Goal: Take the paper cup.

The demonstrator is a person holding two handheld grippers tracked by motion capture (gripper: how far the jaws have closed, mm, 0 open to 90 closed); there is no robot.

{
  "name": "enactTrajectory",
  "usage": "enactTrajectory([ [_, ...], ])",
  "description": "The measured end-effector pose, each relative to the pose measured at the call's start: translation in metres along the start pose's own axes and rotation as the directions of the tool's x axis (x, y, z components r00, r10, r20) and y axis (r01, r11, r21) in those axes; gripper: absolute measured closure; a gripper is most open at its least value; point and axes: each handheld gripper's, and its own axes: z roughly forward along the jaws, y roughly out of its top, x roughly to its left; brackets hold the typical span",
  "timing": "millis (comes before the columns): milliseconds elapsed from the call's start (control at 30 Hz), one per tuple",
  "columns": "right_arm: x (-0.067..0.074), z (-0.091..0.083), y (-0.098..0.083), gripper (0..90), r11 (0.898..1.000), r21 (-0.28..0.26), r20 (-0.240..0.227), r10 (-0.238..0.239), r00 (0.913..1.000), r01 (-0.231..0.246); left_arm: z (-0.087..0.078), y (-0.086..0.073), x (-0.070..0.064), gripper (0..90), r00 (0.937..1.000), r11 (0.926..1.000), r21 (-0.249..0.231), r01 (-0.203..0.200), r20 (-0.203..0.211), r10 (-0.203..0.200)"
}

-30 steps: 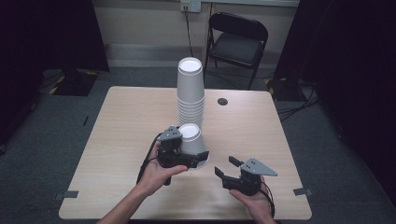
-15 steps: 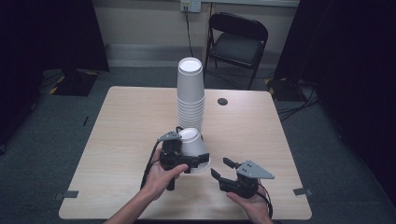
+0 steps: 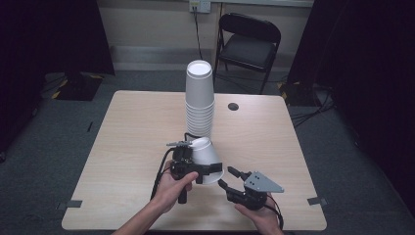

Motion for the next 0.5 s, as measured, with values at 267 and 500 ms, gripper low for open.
enactTrajectory([
  [267, 0.002, 0.001, 0.0, 53.8, 1.0, -0.026, 0.007, -0.01, 0.9999, 0.01, 0.001, -0.003, 0.008, 12.8, 0.9939, 0.994, 0.007, 0.109, 0.016, -0.109],
  [500, 0.004, 0.002, 0.0, 56.1, 0.998, -0.048, 0.021, -0.033, 0.9993, 0.034, 0.003, -0.005, 0.01, 12.8, 0.9882, 0.9887, 0.022, 0.148, 0.037, -0.149],
])
